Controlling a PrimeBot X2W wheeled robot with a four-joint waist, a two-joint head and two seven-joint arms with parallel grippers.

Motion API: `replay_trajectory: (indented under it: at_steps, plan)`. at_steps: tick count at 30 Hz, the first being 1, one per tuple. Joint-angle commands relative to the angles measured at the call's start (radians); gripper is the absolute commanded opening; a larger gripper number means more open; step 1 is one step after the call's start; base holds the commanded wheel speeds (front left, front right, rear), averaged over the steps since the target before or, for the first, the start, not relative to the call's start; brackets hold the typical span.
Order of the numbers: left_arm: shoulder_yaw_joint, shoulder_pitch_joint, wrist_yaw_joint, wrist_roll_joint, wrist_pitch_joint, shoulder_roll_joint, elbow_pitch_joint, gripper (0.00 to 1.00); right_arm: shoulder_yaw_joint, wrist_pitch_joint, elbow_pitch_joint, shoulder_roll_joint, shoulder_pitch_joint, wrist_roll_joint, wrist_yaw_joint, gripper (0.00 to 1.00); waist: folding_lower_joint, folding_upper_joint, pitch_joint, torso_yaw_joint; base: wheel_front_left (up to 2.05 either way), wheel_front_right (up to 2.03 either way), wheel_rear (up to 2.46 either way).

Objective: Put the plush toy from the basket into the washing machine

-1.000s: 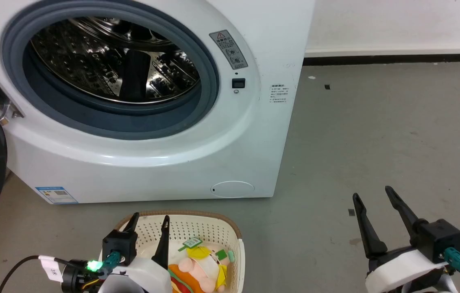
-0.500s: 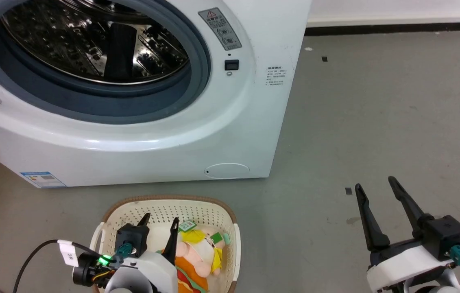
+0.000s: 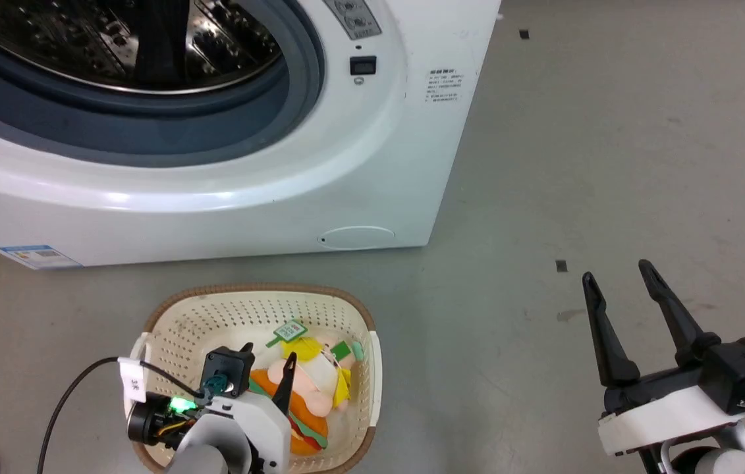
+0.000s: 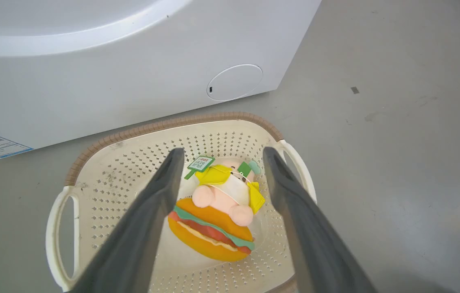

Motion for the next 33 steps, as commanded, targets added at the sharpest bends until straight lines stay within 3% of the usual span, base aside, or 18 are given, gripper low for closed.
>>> replay_trajectory:
  at_steps: [1,21,33]
  plan:
    - [-0.014,-0.035,-0.005,-0.009,-0.007,0.010,0.036,1.00,0.002,-0.011,-0.012,0.000,-0.022,0.007,0.000,1.00,-0.0001,0.0000,0.028,-0.007,0.00,0.00,0.00]
    - [-0.139,-0.234,-0.027,-0.050,-0.061,0.080,0.263,1.00,0.008,-0.052,-0.070,0.000,-0.061,0.030,0.000,1.00,-0.0001,0.0000,0.212,-0.029,0.00,0.00,0.00]
    - [-0.230,-0.357,-0.011,-0.033,-0.065,0.129,0.407,1.00,0.036,-0.077,-0.093,0.000,-0.080,0.063,0.000,1.00,-0.0001,0.0000,0.325,-0.066,0.00,0.00,0.00]
